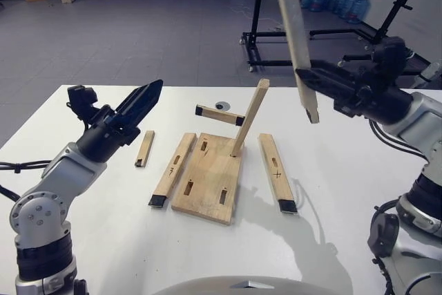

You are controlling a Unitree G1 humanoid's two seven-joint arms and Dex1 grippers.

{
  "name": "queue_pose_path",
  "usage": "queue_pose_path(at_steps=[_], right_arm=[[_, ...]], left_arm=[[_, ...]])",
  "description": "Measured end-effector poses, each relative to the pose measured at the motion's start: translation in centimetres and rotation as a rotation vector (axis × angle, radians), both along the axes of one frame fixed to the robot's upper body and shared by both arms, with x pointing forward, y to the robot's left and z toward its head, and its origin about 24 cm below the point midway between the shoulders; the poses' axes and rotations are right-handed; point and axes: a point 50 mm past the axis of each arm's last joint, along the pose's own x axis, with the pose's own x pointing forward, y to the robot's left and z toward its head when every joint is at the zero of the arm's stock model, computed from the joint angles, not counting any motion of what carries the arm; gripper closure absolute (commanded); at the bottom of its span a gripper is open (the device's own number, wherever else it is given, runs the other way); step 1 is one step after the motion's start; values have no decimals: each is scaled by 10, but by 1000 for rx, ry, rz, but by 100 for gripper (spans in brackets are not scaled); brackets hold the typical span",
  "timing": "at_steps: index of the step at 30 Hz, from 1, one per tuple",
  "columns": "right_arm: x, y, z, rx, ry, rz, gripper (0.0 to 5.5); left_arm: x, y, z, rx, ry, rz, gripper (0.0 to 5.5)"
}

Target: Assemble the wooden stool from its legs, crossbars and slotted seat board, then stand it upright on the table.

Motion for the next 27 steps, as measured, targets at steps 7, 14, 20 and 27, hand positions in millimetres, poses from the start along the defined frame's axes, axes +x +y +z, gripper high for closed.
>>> queue_pose_path(at_steps=[7,14,20,27], right_arm=[[-10,42,-55,-60,192,170,339],[-7,53,-55,46,213,201,339],[-10,68,-59,47,239,249,339],[-10,76,-62,41,260,246,339]], left_arm=[[9,-29,6,-46,47,-210,10],[9,-44,1,-116,154,-328,10],[14,-59,0,-150,193,-372,10],[14,-69,1,-153,204,-403,30]])
